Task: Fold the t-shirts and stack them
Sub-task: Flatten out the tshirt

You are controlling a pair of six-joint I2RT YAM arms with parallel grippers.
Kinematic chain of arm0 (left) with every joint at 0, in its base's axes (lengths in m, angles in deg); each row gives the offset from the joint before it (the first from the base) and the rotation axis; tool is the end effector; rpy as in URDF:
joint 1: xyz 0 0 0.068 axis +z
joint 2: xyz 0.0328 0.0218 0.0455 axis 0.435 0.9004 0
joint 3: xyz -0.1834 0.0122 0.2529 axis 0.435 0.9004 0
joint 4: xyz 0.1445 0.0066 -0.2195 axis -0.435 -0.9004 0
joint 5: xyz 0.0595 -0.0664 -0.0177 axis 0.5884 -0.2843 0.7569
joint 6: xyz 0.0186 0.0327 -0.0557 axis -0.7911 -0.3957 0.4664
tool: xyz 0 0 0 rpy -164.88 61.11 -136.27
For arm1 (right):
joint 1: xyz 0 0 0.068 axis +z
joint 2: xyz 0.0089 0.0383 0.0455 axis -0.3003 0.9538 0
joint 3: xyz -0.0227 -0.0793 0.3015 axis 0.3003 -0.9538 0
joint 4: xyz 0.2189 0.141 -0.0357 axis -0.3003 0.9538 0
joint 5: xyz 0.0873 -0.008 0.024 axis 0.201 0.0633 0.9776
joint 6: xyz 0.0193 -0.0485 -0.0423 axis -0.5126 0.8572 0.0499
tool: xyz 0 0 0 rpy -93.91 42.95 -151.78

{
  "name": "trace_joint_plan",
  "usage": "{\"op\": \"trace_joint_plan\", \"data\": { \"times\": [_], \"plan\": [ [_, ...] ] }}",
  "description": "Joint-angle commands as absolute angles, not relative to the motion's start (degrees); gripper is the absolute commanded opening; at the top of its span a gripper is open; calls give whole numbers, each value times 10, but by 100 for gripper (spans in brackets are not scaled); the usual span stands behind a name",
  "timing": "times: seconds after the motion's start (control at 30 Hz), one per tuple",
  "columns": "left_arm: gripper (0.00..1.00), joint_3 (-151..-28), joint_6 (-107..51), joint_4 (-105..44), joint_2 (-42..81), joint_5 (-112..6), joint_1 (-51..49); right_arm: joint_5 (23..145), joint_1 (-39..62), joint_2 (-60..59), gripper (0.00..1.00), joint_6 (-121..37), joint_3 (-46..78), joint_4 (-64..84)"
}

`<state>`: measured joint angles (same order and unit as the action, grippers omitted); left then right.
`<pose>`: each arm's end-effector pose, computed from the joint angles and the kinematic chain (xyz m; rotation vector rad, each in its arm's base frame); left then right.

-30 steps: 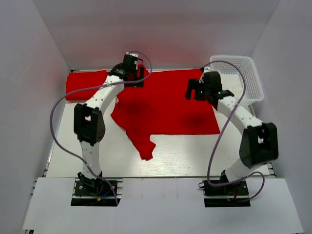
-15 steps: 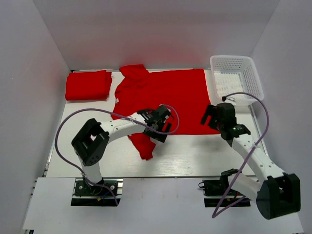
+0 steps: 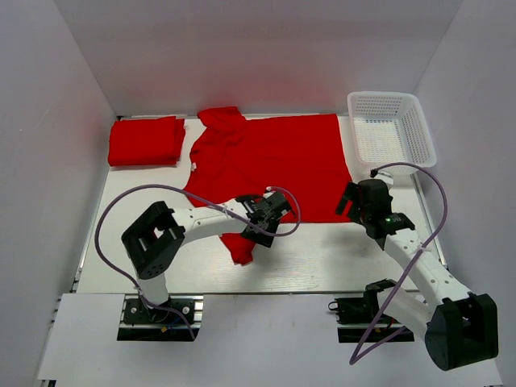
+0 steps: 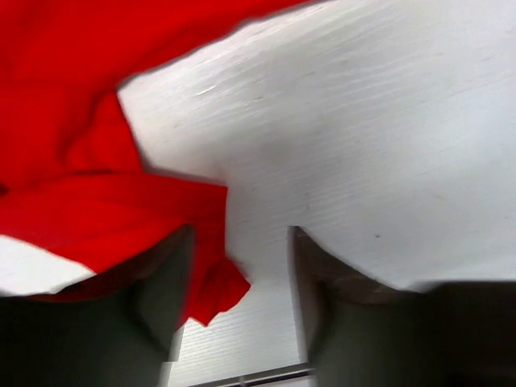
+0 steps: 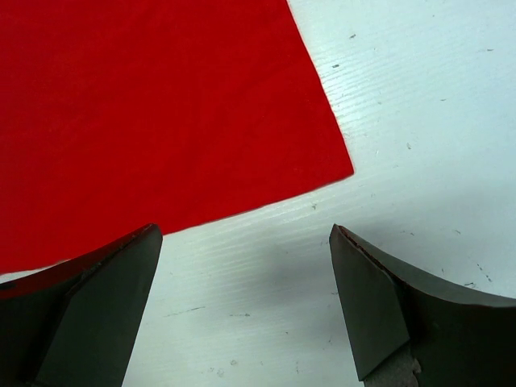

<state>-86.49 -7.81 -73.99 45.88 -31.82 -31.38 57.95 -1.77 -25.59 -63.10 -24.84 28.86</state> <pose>0.2033 -0.2935 0.2066 0.5769 2.7311 -0.0498 0.1929 0.0366 0.2526 0.4028 2.1951 0.0498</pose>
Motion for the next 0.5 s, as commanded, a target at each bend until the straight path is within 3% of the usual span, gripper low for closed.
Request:
{"op": "trace_joint_plan", "data": {
  "times": [0.0, 0.3, 0.37, 0.4, 0.43, 0.47],
  "plan": [
    [56, -859, -36, -770, 455, -272, -320, 567, -18, -250, 90, -634, -244, 283],
    [45, -875, -22, -794, 488, -222, -320, 575, -24, -246, 90, -628, -248, 285],
    [38, -875, -22, -794, 494, -222, -320, 572, -22, -246, 90, -628, -248, 285],
    [33, -875, -17, -794, 494, -217, -320, 576, -22, -247, 90, -628, -249, 282],
    [13, -875, -10, -794, 500, -217, -320, 575, -21, -247, 90, -628, -248, 285],
    [2, -875, -1, -801, 500, -209, -320, 575, -24, -248, 90, -628, -250, 282]
  ]
}}
